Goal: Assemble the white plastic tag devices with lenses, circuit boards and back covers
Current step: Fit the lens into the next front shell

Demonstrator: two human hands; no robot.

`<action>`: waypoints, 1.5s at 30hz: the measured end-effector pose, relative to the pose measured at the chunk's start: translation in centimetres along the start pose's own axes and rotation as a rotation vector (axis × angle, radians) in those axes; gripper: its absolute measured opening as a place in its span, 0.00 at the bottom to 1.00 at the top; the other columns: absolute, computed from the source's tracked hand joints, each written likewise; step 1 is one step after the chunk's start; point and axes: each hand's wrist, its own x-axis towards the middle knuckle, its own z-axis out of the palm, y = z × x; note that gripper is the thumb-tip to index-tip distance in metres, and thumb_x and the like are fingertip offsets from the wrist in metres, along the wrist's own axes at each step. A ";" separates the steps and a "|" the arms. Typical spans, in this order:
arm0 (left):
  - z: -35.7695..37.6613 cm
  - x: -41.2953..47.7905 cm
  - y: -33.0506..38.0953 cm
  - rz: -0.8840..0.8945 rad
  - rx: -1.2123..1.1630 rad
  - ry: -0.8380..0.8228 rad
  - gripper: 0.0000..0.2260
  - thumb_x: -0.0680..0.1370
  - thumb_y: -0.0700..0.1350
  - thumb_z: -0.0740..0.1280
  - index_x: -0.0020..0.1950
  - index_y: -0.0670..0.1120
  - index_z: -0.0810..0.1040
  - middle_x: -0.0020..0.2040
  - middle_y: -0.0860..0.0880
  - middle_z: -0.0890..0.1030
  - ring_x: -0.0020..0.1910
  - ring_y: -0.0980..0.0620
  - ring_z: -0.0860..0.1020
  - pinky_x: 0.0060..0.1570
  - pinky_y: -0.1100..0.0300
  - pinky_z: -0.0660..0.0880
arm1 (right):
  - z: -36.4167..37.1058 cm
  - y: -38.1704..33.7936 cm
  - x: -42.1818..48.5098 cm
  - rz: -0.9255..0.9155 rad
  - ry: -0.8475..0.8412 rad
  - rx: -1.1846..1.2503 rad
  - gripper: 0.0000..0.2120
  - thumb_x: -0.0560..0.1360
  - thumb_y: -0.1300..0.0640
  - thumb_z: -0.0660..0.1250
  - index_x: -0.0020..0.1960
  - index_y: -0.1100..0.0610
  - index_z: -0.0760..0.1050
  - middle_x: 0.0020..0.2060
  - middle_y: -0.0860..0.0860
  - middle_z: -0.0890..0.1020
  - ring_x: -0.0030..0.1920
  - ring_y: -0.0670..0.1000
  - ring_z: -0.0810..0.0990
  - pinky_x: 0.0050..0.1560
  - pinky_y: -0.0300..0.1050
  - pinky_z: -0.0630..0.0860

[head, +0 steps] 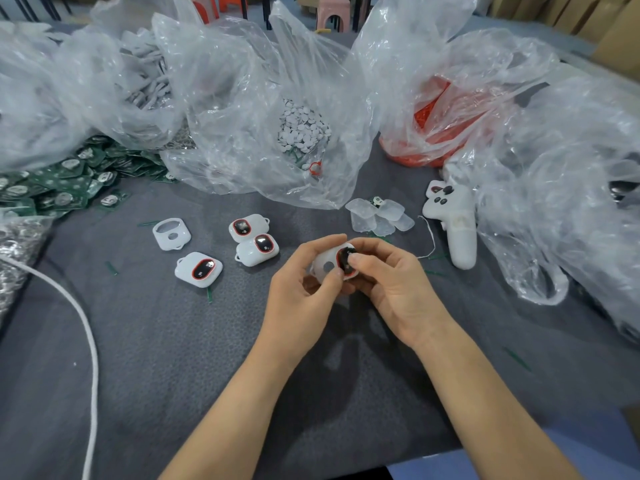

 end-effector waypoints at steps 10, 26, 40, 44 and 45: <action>0.2 -0.3 -0.2 0.050 0.049 -0.007 0.18 0.78 0.31 0.64 0.63 0.49 0.75 0.48 0.55 0.82 0.39 0.52 0.83 0.41 0.62 0.79 | 0.1 -0.2 -0.5 -0.126 0.027 -0.402 0.11 0.74 0.70 0.66 0.48 0.55 0.79 0.42 0.54 0.83 0.38 0.46 0.80 0.36 0.38 0.76; 0.0 0.3 -0.3 -0.089 -0.098 0.020 0.04 0.77 0.37 0.68 0.49 0.43 0.81 0.43 0.47 0.85 0.42 0.51 0.83 0.42 0.64 0.79 | 0.0 -0.2 -0.5 -0.137 0.030 -0.196 0.08 0.69 0.62 0.72 0.44 0.50 0.84 0.40 0.50 0.85 0.43 0.49 0.82 0.47 0.46 0.80; -0.6 0.7 -0.6 -0.151 -0.183 0.083 0.14 0.78 0.31 0.61 0.50 0.45 0.84 0.55 0.35 0.79 0.50 0.45 0.82 0.48 0.56 0.78 | -0.6 -0.4 -0.6 -0.205 0.046 -0.510 0.18 0.76 0.68 0.65 0.58 0.48 0.79 0.47 0.59 0.78 0.32 0.48 0.78 0.38 0.37 0.77; -0.8 0.6 -0.4 -0.175 -0.210 0.032 0.14 0.79 0.32 0.61 0.50 0.46 0.84 0.55 0.37 0.79 0.50 0.47 0.82 0.45 0.60 0.79 | -0.6 -0.5 -0.5 -0.191 0.008 -0.477 0.18 0.78 0.64 0.64 0.63 0.47 0.75 0.45 0.51 0.82 0.36 0.45 0.79 0.43 0.37 0.77; -0.9 0.6 -0.3 -0.176 -0.211 0.015 0.14 0.79 0.33 0.61 0.50 0.46 0.84 0.54 0.38 0.80 0.48 0.48 0.83 0.43 0.62 0.79 | -0.6 -0.6 -0.5 -0.196 0.020 -0.411 0.17 0.78 0.65 0.64 0.62 0.49 0.75 0.43 0.51 0.83 0.36 0.46 0.80 0.41 0.38 0.77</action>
